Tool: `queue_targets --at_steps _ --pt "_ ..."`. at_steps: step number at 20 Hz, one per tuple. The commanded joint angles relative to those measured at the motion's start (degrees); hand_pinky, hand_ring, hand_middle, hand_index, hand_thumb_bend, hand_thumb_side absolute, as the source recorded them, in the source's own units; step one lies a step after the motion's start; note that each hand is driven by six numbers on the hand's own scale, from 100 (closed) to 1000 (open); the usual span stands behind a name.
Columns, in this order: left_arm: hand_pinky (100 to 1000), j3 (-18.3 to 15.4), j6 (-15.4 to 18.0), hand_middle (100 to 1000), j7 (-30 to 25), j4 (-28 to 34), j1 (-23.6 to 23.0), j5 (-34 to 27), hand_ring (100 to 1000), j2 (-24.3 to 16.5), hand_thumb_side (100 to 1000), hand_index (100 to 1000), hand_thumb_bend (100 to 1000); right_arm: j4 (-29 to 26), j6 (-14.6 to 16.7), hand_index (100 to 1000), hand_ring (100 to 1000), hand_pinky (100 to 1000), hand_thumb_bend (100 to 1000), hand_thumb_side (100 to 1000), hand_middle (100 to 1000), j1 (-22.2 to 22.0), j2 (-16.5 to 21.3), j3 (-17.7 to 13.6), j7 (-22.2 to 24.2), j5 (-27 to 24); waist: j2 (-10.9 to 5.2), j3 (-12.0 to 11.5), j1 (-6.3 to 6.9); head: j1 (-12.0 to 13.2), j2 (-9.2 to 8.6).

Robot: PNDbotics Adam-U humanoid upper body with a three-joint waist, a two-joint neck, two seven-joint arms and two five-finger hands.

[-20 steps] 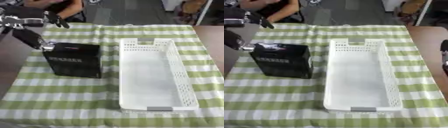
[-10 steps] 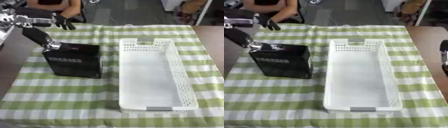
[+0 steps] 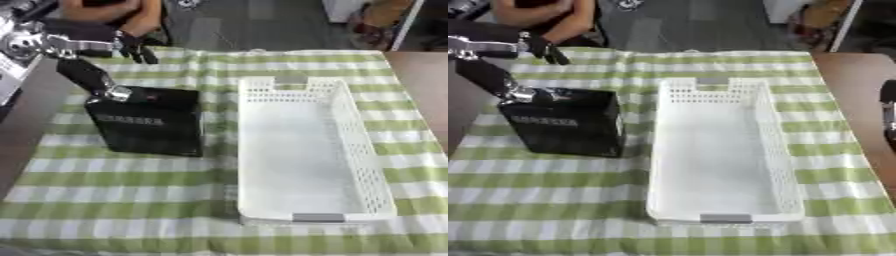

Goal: Pick up objects on the table and place them in the box.

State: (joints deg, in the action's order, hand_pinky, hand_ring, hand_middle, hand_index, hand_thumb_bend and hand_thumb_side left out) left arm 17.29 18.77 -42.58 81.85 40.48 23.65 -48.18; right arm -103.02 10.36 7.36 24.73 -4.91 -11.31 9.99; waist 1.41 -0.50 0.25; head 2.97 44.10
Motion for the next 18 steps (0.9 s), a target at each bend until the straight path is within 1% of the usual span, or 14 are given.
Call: queue_targets --at_steps 1,6,8,18 --pt "849 -0.1 0.71 845 -0.01 0.25 1.3 1.15 807 -0.71 744 943 1000 -0.63 0.09 923 861 840 333 637 790 0.29 1.14 -0.34 0.1 -0.17 -0.7 -0.02 0.02 -0.4 0.01" --pt "854 0.29 1.1 848 0.41 -0.16 1.58 2.38 811 0.2 750 942 1000 -0.62 0.13 924 861 840 332 638 790 0.27 1.06 -0.29 0.14 -0.22 -0.69 0.02 -0.01 -0.4 0.01" --pt "851 0.58 1.32 848 0.41 -0.48 1.82 2.65 811 0.8 766 942 1000 -0.61 0.13 924 861 840 332 637 790 0.26 1.04 -0.29 0.14 -0.24 -0.68 0.07 -0.04 -0.4 0.01" --pt "846 1.43 1.68 848 -0.22 -1.58 2.37 2.81 809 2.24 783 941 1000 -0.57 0.2 924 862 840 331 637 790 0.23 0.93 -0.18 0.25 -0.41 -0.62 0.19 -0.08 -0.36 0.01"
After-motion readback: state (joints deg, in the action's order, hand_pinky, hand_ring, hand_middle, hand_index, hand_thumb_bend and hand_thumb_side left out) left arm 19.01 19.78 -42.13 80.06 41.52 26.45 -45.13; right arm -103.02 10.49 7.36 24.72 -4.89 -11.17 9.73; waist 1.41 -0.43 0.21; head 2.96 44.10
